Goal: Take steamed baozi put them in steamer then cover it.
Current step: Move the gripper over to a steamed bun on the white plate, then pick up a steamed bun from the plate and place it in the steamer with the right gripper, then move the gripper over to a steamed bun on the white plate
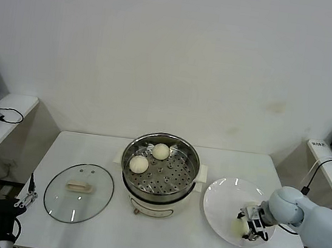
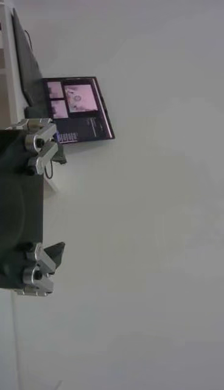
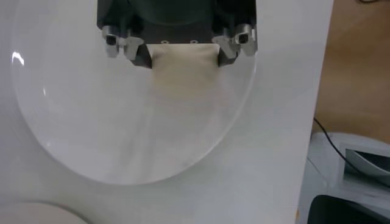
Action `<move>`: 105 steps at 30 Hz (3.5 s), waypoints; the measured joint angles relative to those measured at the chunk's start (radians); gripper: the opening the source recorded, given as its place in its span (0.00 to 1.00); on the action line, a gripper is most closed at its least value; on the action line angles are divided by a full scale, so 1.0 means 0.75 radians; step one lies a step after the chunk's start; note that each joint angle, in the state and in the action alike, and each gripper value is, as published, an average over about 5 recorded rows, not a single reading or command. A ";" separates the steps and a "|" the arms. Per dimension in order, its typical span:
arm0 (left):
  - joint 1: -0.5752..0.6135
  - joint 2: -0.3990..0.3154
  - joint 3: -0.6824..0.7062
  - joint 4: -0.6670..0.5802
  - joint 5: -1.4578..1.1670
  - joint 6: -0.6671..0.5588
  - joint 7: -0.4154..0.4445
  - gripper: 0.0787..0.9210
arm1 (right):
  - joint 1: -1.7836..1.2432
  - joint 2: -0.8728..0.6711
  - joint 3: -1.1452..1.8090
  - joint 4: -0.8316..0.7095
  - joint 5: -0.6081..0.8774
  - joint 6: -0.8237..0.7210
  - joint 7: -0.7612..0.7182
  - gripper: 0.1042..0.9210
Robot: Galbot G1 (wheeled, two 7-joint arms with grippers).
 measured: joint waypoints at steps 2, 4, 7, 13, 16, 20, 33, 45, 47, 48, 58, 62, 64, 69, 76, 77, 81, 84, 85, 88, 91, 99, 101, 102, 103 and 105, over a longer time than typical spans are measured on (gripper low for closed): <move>0.000 -0.001 0.000 -0.003 0.000 0.000 0.000 0.88 | 0.004 -0.001 0.001 0.002 0.000 0.000 -0.002 0.58; 0.000 -0.002 0.000 -0.005 0.000 0.000 0.000 0.88 | 0.012 -0.005 0.001 0.005 0.003 0.001 -0.005 0.56; 0.000 -0.003 0.001 -0.008 0.000 0.000 0.000 0.88 | 0.035 -0.013 0.001 0.013 0.014 0.001 -0.016 0.54; -0.001 0.002 0.000 -0.017 -0.004 0.000 0.000 0.88 | 0.145 -0.035 -0.023 0.033 0.066 -0.004 -0.047 0.55; -0.002 0.004 0.002 -0.024 -0.005 0.000 0.000 0.88 | 0.236 -0.041 -0.039 0.039 0.111 -0.010 -0.066 0.55; 0.003 0.005 0.004 -0.029 -0.008 -0.003 -0.001 0.88 | 0.387 -0.035 -0.074 0.035 0.183 -0.020 -0.089 0.55; 0.012 0.006 0.005 -0.045 -0.010 -0.012 0.000 0.88 | 0.893 0.157 -0.260 0.019 0.375 -0.050 -0.073 0.56; 0.032 -0.016 -0.026 -0.066 -0.024 -0.017 -0.001 0.88 | 1.033 0.507 -0.411 -0.050 0.458 0.030 -0.038 0.56; 0.035 -0.021 -0.029 -0.071 -0.024 -0.017 -0.001 0.88 | 1.034 0.562 -0.434 -0.065 0.457 0.061 -0.037 0.56; 0.036 -0.024 -0.031 -0.072 -0.024 -0.017 -0.002 0.88 | 1.033 0.588 -0.447 -0.071 0.456 0.076 -0.037 0.56; 0.031 -0.036 -0.036 -0.071 -0.024 -0.017 -0.004 0.88 | 0.992 0.734 -0.560 -0.113 0.360 0.265 -0.040 0.56; 0.030 -0.037 -0.037 -0.067 -0.024 -0.017 -0.007 0.88 | 0.972 0.755 -0.593 -0.117 0.291 0.351 -0.042 0.56; 0.031 -0.037 -0.037 -0.066 -0.024 -0.018 -0.008 0.88 | 0.963 0.761 -0.606 -0.116 0.264 0.390 -0.041 0.56; 0.032 -0.038 -0.037 -0.065 -0.024 -0.020 -0.009 0.88 | 0.944 0.773 -0.627 -0.113 0.208 0.471 -0.037 0.56; 0.032 -0.040 -0.037 -0.062 -0.023 -0.025 -0.010 0.88 | 0.934 0.794 -0.650 -0.120 0.157 0.543 -0.035 0.57; 0.033 -0.040 -0.037 -0.061 -0.023 -0.026 -0.011 0.88 | 0.933 0.797 -0.653 -0.120 0.153 0.549 -0.035 0.57; 0.033 -0.040 -0.037 -0.059 -0.024 -0.027 -0.011 0.88 | 0.930 0.807 -0.662 -0.119 0.145 0.567 -0.035 0.63; 0.032 -0.039 -0.037 -0.057 -0.024 -0.028 -0.012 0.88 | 0.929 0.808 -0.668 -0.119 0.143 0.576 -0.033 0.68; 0.031 -0.039 -0.037 -0.057 -0.024 -0.028 -0.012 0.88 | 0.929 0.808 -0.670 -0.119 0.142 0.578 -0.032 0.71; 0.029 -0.039 -0.037 -0.056 -0.024 -0.028 -0.013 0.88 | 0.931 0.803 -0.670 -0.120 0.140 0.582 -0.026 0.81; 0.028 -0.039 -0.037 -0.056 -0.024 -0.027 -0.013 0.88 | 0.937 0.793 -0.661 -0.122 0.140 0.582 -0.020 0.87; 0.027 -0.031 -0.039 -0.063 -0.027 -0.026 -0.013 0.88 | 0.967 0.730 -0.596 -0.118 0.142 0.534 -0.012 0.88; 0.027 -0.029 -0.039 -0.067 -0.029 -0.026 -0.013 0.88 | 0.980 0.704 -0.576 -0.111 0.150 0.494 -0.015 0.88; 0.026 -0.028 -0.039 -0.068 -0.029 -0.026 -0.013 0.88 | 0.987 0.688 -0.566 -0.106 0.156 0.467 -0.017 0.88; 0.026 -0.027 -0.039 -0.070 -0.030 -0.026 -0.014 0.88 | 0.995 0.670 -0.557 -0.101 0.164 0.436 -0.019 0.88; 0.023 -0.024 -0.038 -0.072 -0.031 -0.025 -0.013 0.88 | 1.010 0.632 -0.543 -0.087 0.184 0.369 -0.025 0.88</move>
